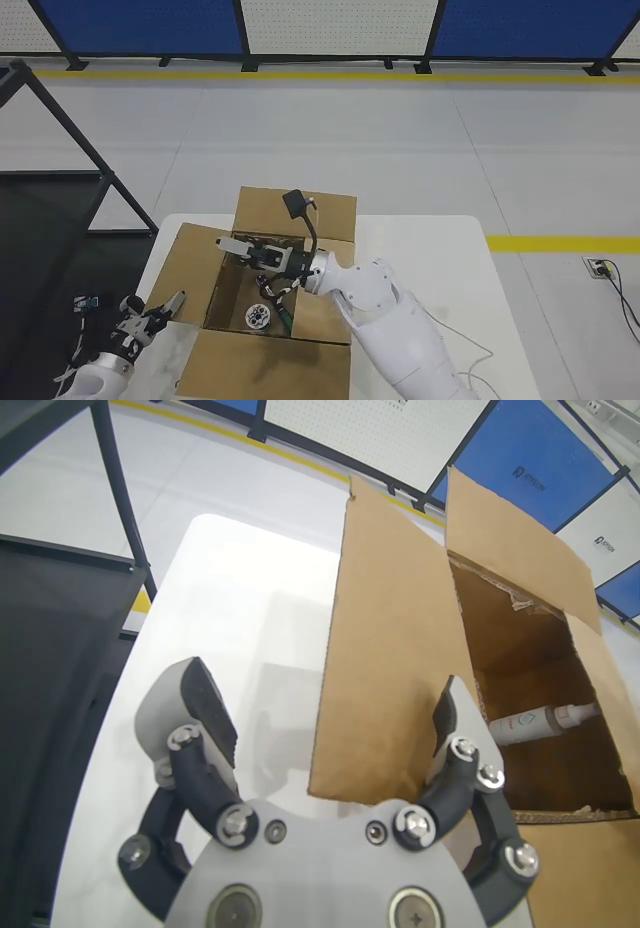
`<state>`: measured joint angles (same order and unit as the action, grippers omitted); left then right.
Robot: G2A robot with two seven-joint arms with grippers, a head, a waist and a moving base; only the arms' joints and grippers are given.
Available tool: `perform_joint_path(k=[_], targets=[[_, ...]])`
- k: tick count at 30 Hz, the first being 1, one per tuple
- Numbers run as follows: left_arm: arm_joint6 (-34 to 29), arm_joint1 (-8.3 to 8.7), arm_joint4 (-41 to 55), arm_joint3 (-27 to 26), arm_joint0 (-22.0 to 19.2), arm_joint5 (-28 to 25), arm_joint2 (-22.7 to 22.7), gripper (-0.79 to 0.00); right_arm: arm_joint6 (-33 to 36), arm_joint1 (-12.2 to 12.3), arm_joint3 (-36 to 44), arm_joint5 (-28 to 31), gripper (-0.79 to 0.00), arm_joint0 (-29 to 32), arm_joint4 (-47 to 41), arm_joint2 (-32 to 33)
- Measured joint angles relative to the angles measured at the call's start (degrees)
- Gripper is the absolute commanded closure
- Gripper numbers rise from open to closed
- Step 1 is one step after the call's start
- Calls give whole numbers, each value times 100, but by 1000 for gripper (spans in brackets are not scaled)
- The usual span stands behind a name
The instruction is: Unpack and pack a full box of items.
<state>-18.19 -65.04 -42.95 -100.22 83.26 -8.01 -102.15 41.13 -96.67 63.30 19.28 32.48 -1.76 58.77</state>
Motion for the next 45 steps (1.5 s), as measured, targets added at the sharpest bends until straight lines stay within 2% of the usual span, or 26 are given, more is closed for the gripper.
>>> perform_joint_path(k=[9, 24, 45], targets=[[-97, 16, -419, 98, -26, 79, 105, -785, -149, 131, 672, 279, -785, 517, -20, 317], [-630, 52, -772, 187, -114, -236, 439, -785, -196, 322, 1600, 512, -785, 1201, 43, 643], [-997, 98, -1044, 313, -183, -359, 639, -785, -143, 431, 1695, 586, -785, 1280, -131, 572]])
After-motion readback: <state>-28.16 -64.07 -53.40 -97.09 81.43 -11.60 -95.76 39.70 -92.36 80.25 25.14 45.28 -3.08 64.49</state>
